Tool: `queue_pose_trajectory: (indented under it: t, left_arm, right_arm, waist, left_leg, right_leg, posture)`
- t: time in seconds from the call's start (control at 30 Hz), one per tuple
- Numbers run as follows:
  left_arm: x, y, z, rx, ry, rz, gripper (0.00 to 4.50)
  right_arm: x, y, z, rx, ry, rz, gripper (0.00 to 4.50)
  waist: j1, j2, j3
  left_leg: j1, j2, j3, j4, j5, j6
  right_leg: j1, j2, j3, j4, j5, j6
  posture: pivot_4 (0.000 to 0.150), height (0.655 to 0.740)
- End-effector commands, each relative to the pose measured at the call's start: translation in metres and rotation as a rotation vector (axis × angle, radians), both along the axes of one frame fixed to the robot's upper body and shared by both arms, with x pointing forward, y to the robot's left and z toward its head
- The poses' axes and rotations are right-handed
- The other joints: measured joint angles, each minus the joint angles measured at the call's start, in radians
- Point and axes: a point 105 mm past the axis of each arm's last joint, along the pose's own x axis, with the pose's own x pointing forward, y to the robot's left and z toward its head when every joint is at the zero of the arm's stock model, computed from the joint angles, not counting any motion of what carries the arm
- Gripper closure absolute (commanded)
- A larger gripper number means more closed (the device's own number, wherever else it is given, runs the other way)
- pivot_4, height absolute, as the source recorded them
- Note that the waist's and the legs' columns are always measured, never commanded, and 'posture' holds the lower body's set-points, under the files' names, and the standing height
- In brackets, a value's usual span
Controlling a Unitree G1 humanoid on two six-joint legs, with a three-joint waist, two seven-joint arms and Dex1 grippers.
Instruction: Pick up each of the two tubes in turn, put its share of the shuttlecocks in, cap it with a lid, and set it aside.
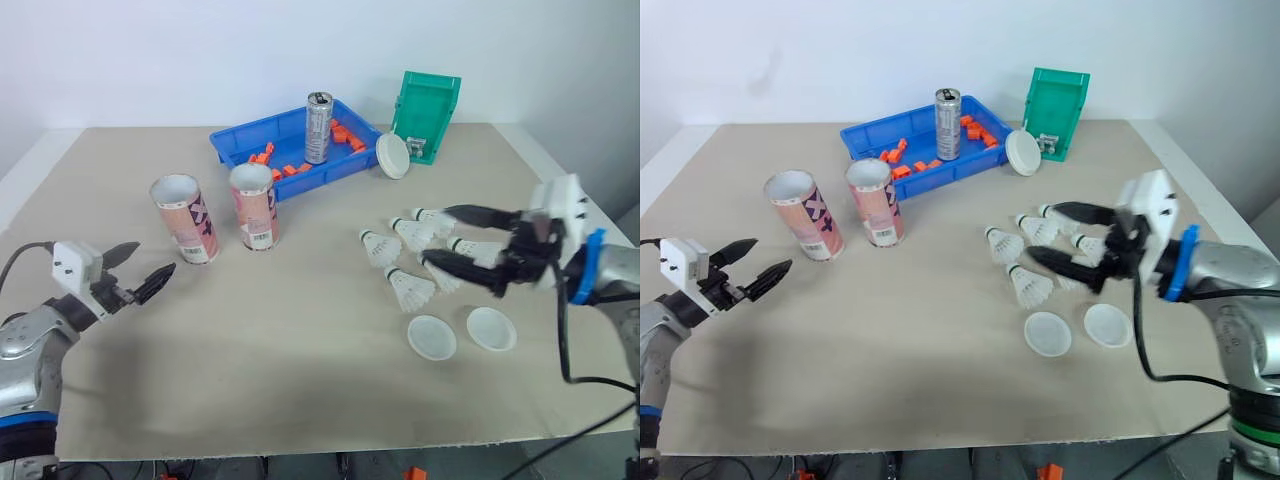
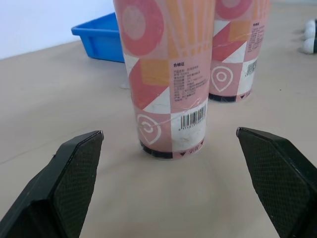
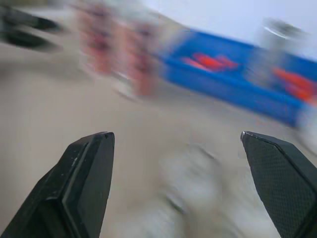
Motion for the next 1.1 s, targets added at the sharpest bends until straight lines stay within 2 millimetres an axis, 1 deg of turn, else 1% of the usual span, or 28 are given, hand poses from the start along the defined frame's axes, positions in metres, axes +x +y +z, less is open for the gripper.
queue_pose_trajectory:
  t: [0.03, 0.1, 0.13, 0.23, 0.43, 0.63, 0.83, 0.9, 0.97, 1.1]
  left_arm:
    - [0.013, -0.003, 0.004, -0.007, -0.023, -0.015, 0.00]
    - [0.018, -0.005, 0.003, -0.011, -0.020, -0.022, 0.00]
    - [0.021, -0.005, 0.002, -0.014, -0.019, -0.027, 0.00]
    - [0.029, -0.009, 0.002, -0.025, -0.023, -0.042, 0.00]
    - [0.046, -0.019, -0.002, 0.001, -0.029, -0.087, 0.00]
    - [0.065, -0.032, -0.004, 0.013, -0.018, -0.137, 0.00]
    - [0.078, -0.038, -0.002, 0.013, -0.016, -0.139, 0.00]
    - [0.083, -0.040, -0.001, 0.014, -0.015, -0.134, 0.00]
    - [0.086, -0.042, 0.001, 0.014, -0.015, -0.133, 0.00]
    - [0.088, -0.044, 0.002, 0.012, -0.019, -0.136, 0.00]
  right_arm:
    - [-0.026, 0.053, -0.005, 0.029, 0.004, 0.177, 0.11]
    - [-0.034, 0.067, -0.012, 0.062, 0.040, 0.215, 0.11]
    - [-0.038, 0.073, -0.016, 0.069, 0.055, 0.230, 0.11]
    - [-0.043, 0.081, -0.024, 0.075, 0.081, 0.238, 0.11]
    - [-0.039, 0.085, -0.028, 0.097, 0.091, 0.208, 0.11]
    - [-0.037, 0.087, -0.028, 0.115, 0.081, 0.191, 0.11]
    - [-0.036, 0.087, -0.028, 0.131, 0.074, 0.169, 0.11]
    - [-0.029, 0.084, -0.032, 0.136, 0.068, 0.113, 0.11]
    - [-0.024, 0.083, -0.035, 0.142, 0.066, 0.078, 0.11]
    - [-0.024, 0.083, -0.037, 0.146, 0.064, 0.076, 0.11]
  waist:
    - [0.000, -0.001, 0.000]
    - [0.001, -0.003, 0.000]
    - [0.002, -0.003, 0.000]
    - [0.003, -0.004, -0.001]
    - [0.004, -0.006, -0.001]
    - [0.004, -0.007, -0.001]
    - [0.004, -0.007, -0.001]
    - [0.004, -0.008, -0.001]
    - [0.004, -0.008, 0.000]
    - [0.004, -0.008, 0.000]
  left_leg:
    - [0.000, 0.000, 0.000, 0.000, 0.000, 0.000]
    - [-0.001, 0.000, 0.000, 0.000, 0.000, 0.000]
    - [-0.002, 0.000, -0.001, 0.001, 0.000, 0.000]
    - [-0.002, 0.000, -0.002, 0.001, 0.000, 0.000]
    - [-0.001, 0.000, -0.002, 0.002, 0.000, 0.001]
    - [-0.002, 0.000, -0.002, 0.002, 0.001, 0.001]
    - [-0.002, 0.000, -0.002, 0.002, 0.001, 0.001]
    - [-0.002, 0.000, -0.003, 0.002, 0.001, 0.001]
    - [-0.002, 0.000, -0.003, 0.002, 0.001, 0.001]
    - [-0.002, 0.000, -0.003, 0.002, 0.001, 0.001]
  right_leg:
    - [0.000, 0.000, 0.000, 0.000, 0.000, 0.000]
    - [0.000, 0.000, 0.000, 0.000, 0.001, 0.001]
    - [0.000, 0.000, 0.000, 0.000, 0.002, 0.004]
    - [0.000, 0.000, -0.001, 0.000, 0.002, 0.004]
    - [0.000, 0.001, -0.001, 0.000, 0.002, -0.001]
    - [0.000, 0.001, -0.001, 0.000, 0.004, 0.001]
    - [-0.001, 0.001, -0.001, 0.000, 0.004, 0.004]
    - [0.000, 0.001, -0.001, 0.000, 0.004, 0.004]
    - [0.000, 0.002, -0.001, 0.000, 0.005, 0.004]
    - [0.000, 0.002, -0.001, 0.000, 0.005, 0.004]
  posture:
    - [0.150, 0.7400]
    - [0.150, 0.7400]
    - [0.150, 0.7400]
    - [0.150, 0.7400]
    - [0.150, 0.7400]
    - [0.150, 0.7400]
    - [0.150, 0.7400]
    - [0.150, 0.7400]
    - [0.150, 0.7400]
    - [0.150, 0.7400]
